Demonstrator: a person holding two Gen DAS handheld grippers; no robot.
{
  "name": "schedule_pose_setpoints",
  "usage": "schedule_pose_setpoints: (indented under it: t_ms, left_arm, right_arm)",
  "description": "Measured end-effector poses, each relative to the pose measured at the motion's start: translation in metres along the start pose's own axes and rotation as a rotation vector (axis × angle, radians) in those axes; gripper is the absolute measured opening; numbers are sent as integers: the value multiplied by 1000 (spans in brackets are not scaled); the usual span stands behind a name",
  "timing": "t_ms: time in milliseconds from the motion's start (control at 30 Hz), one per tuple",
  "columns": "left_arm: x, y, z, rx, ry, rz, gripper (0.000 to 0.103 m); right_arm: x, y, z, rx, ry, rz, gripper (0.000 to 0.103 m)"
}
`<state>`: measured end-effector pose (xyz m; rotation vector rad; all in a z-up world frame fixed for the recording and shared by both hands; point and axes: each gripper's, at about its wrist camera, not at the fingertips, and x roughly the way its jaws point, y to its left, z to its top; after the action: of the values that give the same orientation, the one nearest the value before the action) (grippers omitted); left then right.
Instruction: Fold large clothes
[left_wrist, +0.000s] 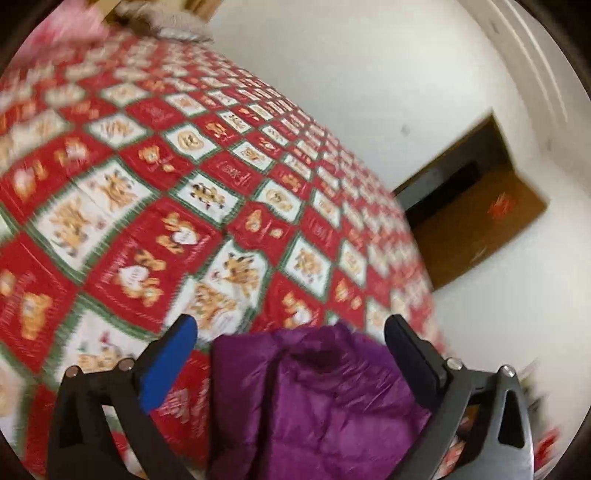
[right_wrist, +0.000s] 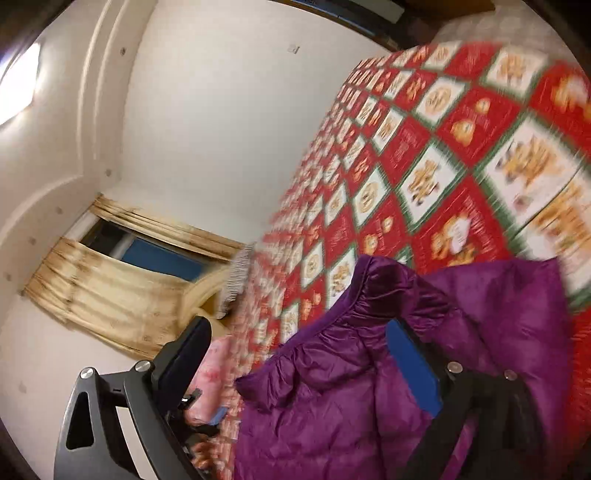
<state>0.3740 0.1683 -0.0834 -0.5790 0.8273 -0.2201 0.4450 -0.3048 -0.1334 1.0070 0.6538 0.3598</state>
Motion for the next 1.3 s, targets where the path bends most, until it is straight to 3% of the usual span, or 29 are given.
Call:
schedule_pose_setpoints:
  t_ms: [100,167,233,267,300,333,467,533,667,767,1000,1200,1300]
  left_arm:
    - [3,-39,-26,224,3,92,102]
    - [10,-63,-47,334,-2,114,102]
    - [25,-86,-69,406,-16,141,102]
    - [37,-95,-78,440,-14,169,102]
    - [50,-105,-87,475,-8,213,102]
    - [60,-111,-89,499,-16,254,102]
    - [89,-122,-90,576,-55,399,102]
    - [98,-118,-90,585,-61,425,103]
    - [113,-94,-87,483,-35,385,103]
    - [119,-93,-90,476,-42,376,103]
    - [137,-102,-96,523,-45,473,103]
    - [142,-102,-98,538,-38,500,103]
    - [142,-101,-97,537,-34,498,103]
  right_arm:
    - [-18,51,-32,-256,59,-175,95]
    - [-23,84,-77,-432,89,-265,84]
    - [-22,101,-121,-562,105,-334,49]
    - [-15,107,-144,-628,117,-394,42]
    - [-2,111,-164,-686,123,-456,23]
    - [10,112,-177,-710,123,-481,14]
    - [57,100,-191,-764,81,-589,14]
    - [72,88,-190,-761,83,-612,14]
    - [82,67,-189,-735,66,-610,14]
    - [85,60,-181,-689,82,-577,14]
    - [93,51,-174,-641,107,-552,14]
    - [82,54,-165,-591,139,-530,14]
    - [46,64,-150,-562,25,-535,14]
